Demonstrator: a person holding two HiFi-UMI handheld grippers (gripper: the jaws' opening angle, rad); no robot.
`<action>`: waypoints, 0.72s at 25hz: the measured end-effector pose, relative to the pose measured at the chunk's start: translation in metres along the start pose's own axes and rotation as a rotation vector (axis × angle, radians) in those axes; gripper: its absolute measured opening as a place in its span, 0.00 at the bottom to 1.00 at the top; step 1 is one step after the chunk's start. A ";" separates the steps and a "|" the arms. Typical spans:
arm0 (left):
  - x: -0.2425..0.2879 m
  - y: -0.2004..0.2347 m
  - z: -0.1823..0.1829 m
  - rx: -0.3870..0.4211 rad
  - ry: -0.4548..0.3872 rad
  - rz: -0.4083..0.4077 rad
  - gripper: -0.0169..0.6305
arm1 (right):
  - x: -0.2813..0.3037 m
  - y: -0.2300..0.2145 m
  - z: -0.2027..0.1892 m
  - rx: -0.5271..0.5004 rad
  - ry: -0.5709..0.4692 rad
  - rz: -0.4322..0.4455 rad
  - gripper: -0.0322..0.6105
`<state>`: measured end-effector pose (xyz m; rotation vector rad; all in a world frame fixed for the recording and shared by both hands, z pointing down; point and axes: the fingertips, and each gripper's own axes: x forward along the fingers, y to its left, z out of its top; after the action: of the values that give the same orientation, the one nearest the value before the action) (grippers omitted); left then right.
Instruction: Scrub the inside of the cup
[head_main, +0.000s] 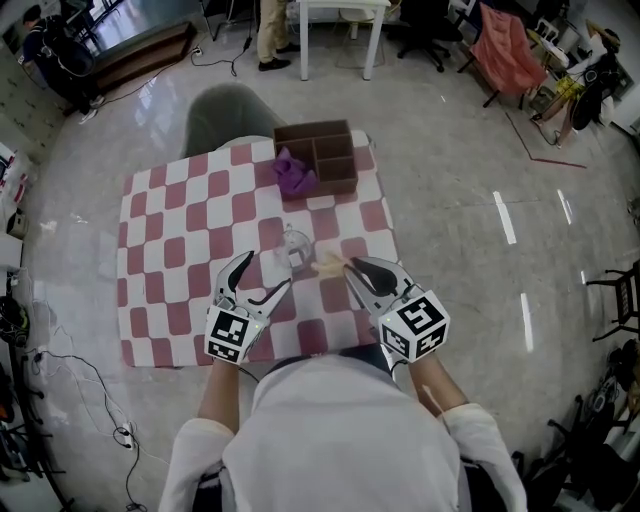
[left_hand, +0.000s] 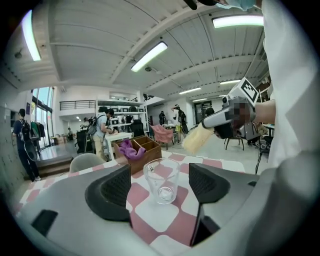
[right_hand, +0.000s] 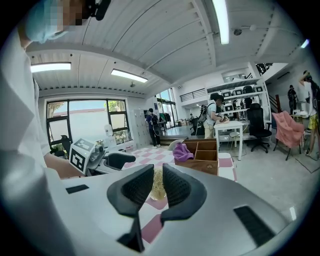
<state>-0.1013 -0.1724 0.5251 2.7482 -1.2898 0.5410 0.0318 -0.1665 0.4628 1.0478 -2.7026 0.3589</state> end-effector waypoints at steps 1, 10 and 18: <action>-0.003 -0.001 0.004 -0.003 -0.008 -0.001 0.61 | 0.001 0.000 0.000 0.004 -0.004 -0.003 0.16; -0.015 -0.011 0.028 0.011 -0.038 -0.013 0.61 | 0.004 0.001 0.003 0.004 -0.040 -0.024 0.16; -0.022 -0.021 0.039 0.051 -0.070 0.002 0.35 | 0.001 0.005 0.006 -0.011 -0.061 -0.033 0.16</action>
<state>-0.0867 -0.1504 0.4835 2.8316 -1.3106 0.4891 0.0269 -0.1658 0.4564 1.1173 -2.7338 0.3103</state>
